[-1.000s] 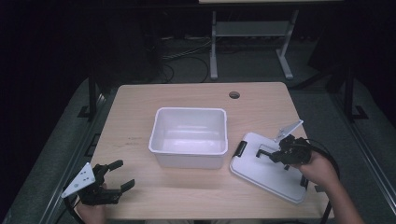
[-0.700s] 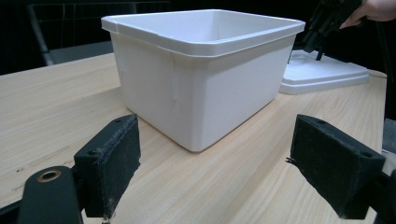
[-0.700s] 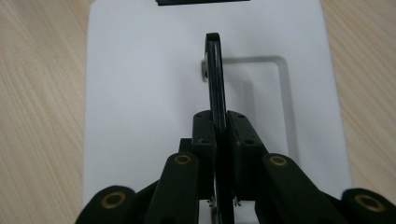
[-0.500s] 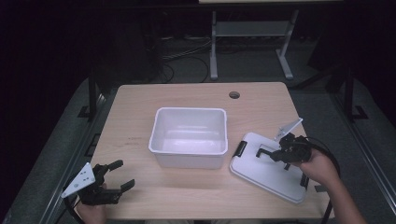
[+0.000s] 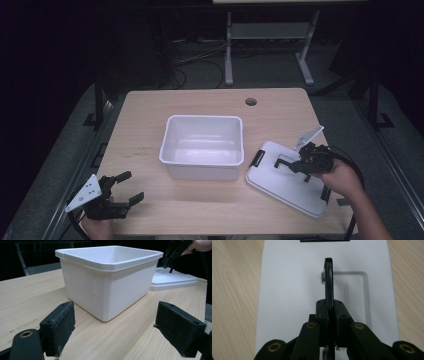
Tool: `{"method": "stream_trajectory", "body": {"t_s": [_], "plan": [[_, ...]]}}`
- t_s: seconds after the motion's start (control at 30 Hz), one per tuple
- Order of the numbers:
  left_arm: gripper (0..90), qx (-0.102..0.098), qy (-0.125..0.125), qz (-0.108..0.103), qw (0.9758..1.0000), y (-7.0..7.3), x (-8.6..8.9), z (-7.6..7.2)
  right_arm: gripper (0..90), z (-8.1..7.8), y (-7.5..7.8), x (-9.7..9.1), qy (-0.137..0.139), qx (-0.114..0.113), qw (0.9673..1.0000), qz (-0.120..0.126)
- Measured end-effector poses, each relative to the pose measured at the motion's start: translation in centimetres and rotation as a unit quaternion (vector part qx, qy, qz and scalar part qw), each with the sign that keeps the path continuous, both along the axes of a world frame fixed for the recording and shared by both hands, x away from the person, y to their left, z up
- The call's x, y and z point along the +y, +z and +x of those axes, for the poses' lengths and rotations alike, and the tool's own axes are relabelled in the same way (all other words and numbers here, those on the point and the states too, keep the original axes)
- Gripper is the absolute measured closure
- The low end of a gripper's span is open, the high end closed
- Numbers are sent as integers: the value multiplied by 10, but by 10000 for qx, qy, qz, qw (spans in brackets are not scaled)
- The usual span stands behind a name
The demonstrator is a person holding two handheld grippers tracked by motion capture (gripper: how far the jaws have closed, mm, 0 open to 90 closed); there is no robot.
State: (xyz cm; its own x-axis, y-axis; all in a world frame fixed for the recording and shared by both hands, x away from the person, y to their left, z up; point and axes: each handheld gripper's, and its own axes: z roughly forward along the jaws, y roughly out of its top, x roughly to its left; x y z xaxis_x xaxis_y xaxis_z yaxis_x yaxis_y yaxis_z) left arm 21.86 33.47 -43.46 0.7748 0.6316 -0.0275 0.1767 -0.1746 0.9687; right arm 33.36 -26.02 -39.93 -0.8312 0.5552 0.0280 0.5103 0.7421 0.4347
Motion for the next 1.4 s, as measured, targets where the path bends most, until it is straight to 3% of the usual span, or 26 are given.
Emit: {"method": "stream_trajectory", "body": {"t_s": [0.43,1.4], "plan": [[157,0,-3,12,10000,0,0,0,839,-3,6,-5,60,-64,9999,79],[157,27,12,9,10000,0,-1,0,839,-17,52,-14,269,-400,9986,225]]}}
